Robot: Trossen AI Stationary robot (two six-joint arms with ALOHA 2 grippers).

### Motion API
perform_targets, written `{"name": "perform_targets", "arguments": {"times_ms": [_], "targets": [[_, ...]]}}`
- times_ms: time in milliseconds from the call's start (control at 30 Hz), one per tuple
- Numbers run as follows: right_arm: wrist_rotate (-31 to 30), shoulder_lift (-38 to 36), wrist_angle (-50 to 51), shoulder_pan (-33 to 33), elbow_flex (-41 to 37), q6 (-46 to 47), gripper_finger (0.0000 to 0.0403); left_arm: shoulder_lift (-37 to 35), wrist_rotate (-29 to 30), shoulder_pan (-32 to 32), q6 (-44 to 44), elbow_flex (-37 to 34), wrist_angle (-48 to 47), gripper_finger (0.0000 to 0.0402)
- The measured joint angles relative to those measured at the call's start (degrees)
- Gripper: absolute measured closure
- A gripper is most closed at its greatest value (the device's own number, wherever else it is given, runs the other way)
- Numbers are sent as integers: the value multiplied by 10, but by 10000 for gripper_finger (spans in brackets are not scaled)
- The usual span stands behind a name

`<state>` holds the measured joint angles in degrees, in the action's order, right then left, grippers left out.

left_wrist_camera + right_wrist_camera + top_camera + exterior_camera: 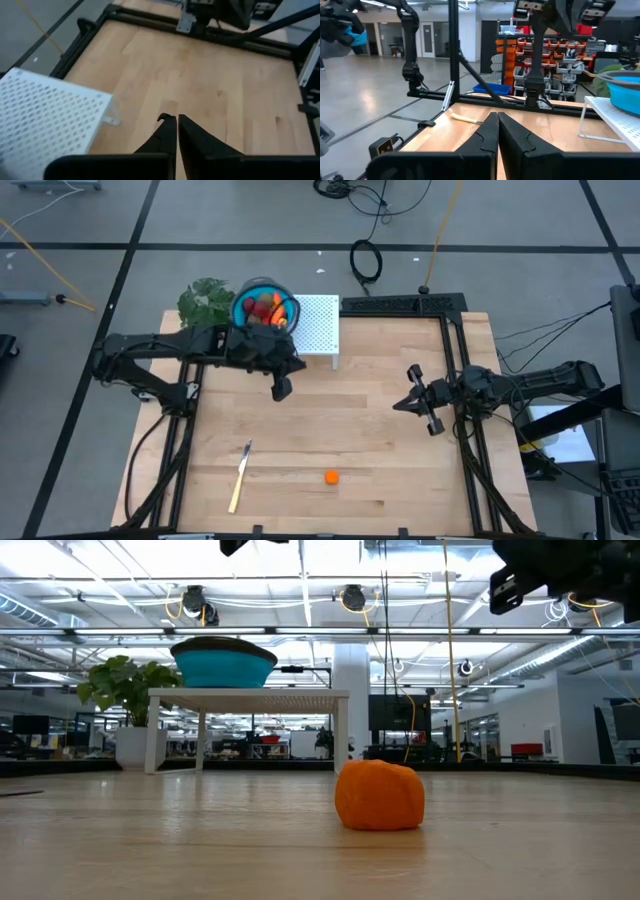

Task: Pick & Place Fruit
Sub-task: Put the tangerine into the blue strainer bowl on the shelf

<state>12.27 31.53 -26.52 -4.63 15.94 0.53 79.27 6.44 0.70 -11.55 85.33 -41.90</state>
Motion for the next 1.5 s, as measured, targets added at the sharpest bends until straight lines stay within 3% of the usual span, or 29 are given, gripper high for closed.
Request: {"name": "perform_targets", "arguments": {"times_ms": [333,633,867,1167,1500], "targets": [[0,29,-2,-61,0,-33,403,-34,0,-31,-42,-148,161,391],[-20,122,0,-114,56,-29,403,-110,25,-70,-65,-271,261,392],[-64,233,71,-153,160,-33,403,-178,52,-118,-69,-334,259,400],[-65,382,138,-186,299,-33,403,-280,93,-194,-71,-410,267,397],[-67,524,232,-207,456,-31,403,-381,102,-256,-69,-504,288,396]]}}
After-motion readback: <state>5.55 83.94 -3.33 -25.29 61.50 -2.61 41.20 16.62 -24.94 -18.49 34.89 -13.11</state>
